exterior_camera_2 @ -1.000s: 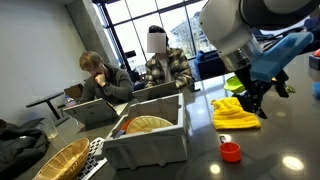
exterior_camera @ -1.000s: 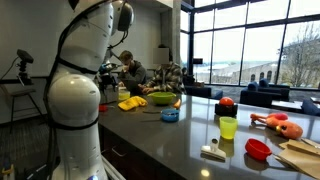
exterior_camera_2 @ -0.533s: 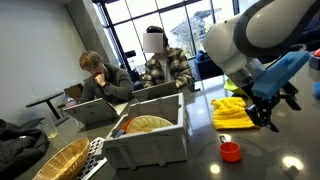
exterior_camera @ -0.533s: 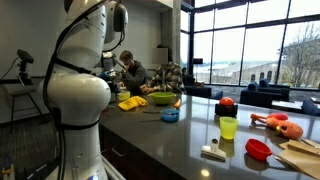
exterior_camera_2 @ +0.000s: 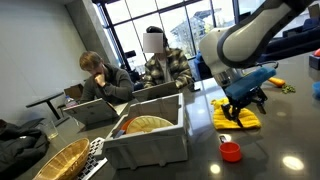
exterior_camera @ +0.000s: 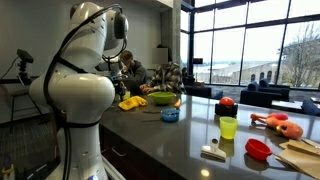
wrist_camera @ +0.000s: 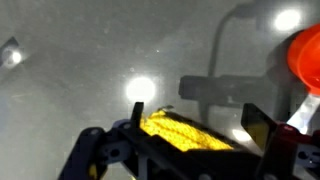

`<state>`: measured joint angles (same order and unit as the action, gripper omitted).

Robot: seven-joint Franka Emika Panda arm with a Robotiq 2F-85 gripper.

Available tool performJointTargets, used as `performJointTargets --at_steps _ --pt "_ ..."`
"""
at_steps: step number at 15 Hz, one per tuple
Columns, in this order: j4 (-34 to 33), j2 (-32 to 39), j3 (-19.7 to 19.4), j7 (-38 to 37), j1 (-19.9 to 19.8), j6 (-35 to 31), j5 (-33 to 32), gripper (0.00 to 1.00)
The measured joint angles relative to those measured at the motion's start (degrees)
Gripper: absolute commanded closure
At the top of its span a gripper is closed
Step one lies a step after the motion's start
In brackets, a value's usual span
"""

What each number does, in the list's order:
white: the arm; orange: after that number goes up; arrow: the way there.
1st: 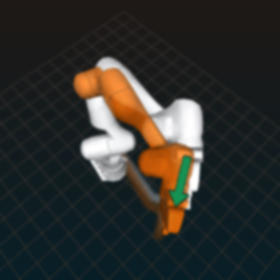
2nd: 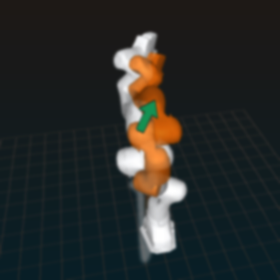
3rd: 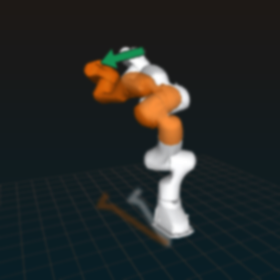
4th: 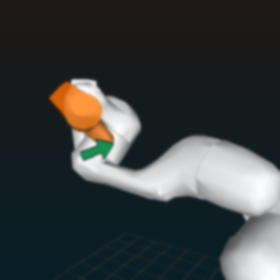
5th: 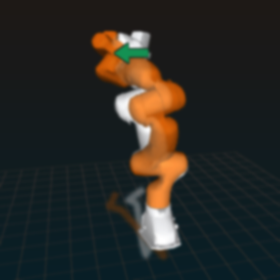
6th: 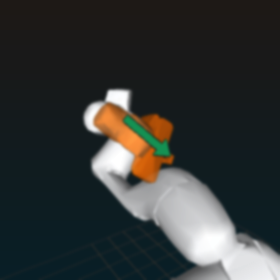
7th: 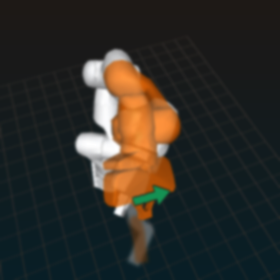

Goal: Fold the yellow cloth in half

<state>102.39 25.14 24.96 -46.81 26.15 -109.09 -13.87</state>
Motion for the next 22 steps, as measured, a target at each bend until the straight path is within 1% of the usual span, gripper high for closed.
performJointTargets --at_steps 4,7,11,15,22 --pt "-3.3 1.1 -3.1 0.4 3.0 -3.4 1.5 0.00" --pt "-4.1 1.3 -5.3 -0.2 4.9 -3.4 1.7 0.00" --pt "-5.1 2.8 -7.4 -2.2 5.7 -3.2 2.6 0.00" --pt "-6.7 4.5 -8.8 -4.5 6.5 -1.9 2.7 0.00" --pt "-10.2 7.5 -10.4 -8.9 7.7 3.5 3.9 0.00"
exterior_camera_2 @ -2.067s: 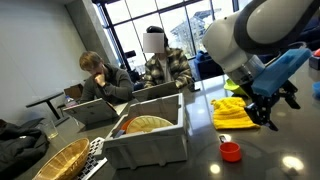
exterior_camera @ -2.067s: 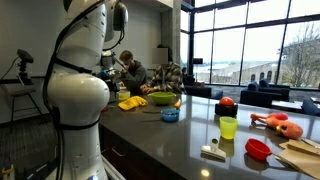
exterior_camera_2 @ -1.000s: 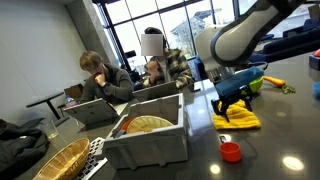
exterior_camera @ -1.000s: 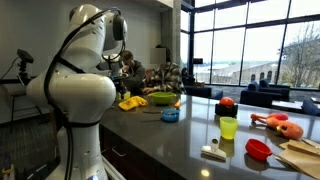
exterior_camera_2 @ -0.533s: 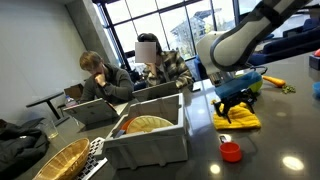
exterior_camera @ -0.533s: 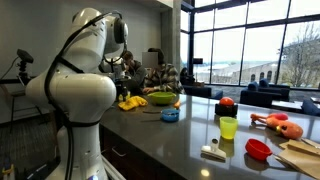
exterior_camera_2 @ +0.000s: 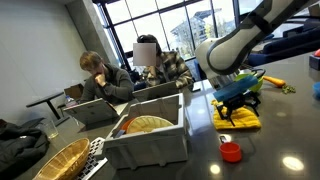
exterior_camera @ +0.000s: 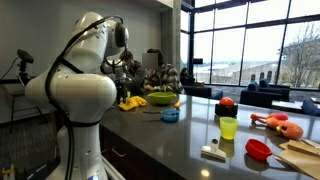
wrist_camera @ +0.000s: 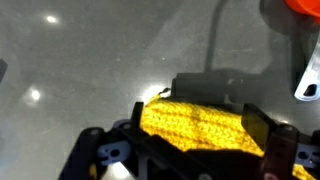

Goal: Fold the yellow cloth in half

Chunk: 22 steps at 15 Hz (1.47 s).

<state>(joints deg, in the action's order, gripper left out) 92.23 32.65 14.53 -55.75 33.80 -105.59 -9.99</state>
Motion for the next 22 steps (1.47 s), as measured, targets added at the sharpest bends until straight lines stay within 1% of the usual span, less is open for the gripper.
performJointTargets --at_steps 5,9,12,14,15,18,21,22 --pt "0.3 0.9 -1.1 0.0 -0.1 -0.9 0.0 0.00" --pt "3.2 0.8 -1.8 1.4 -2.0 -7.1 0.2 0.00" --pt "5.9 -0.1 -1.8 3.4 -4.0 -11.7 2.0 0.00" --pt "7.7 -1.0 -1.7 4.6 -4.9 -14.2 3.6 0.27" --pt "8.5 -1.4 -1.7 5.0 -5.2 -15.4 4.4 0.31" --pt "10.5 -2.7 -1.7 5.9 -5.7 -18.1 6.6 0.52" --pt "12.4 -4.2 -1.7 6.0 -5.8 -19.7 7.8 0.79" --pt "13.1 -4.7 -1.7 6.0 -5.9 -19.9 7.9 0.86"
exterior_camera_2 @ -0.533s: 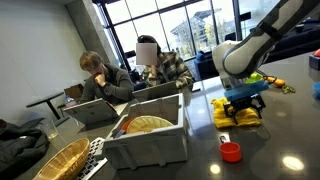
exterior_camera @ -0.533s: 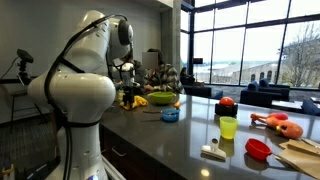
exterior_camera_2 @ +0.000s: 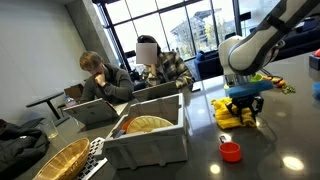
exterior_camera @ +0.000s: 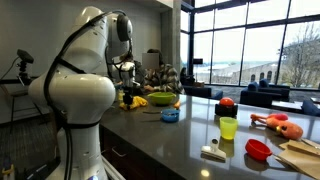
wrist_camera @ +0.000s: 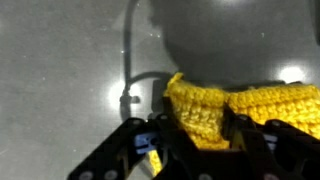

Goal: Fold the yellow cloth in half

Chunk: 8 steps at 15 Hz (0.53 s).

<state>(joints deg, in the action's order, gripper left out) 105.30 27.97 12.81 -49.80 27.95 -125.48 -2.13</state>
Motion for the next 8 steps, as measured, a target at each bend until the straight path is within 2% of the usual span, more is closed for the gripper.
performJointTargets --at_steps 2,8 --pt "1.4 -1.2 0.1 0.0 0.0 0.0 0.1 1.00" --pt "4.3 -4.9 2.3 6.9 -1.9 9.1 7.6 0.98"
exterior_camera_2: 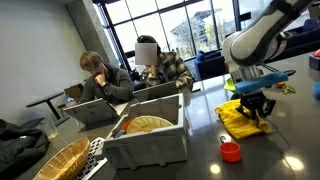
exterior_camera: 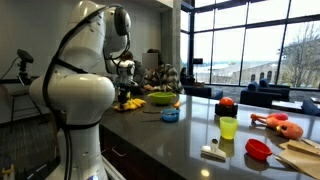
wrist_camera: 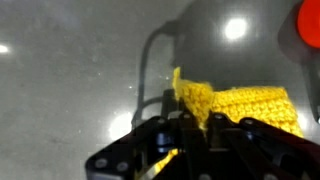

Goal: Fold the yellow cloth in half

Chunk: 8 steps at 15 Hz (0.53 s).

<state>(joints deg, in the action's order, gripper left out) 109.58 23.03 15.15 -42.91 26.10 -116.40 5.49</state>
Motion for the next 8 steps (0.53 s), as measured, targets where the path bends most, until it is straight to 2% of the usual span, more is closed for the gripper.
performJointTargets --at_steps 5,8 --pt "1.1 -2.9 0.7 9.4 -2.3 10.7 6.1 0.98" --pt "1.0 -3.2 0.7 16.2 -3.7 14.9 10.4 0.98"
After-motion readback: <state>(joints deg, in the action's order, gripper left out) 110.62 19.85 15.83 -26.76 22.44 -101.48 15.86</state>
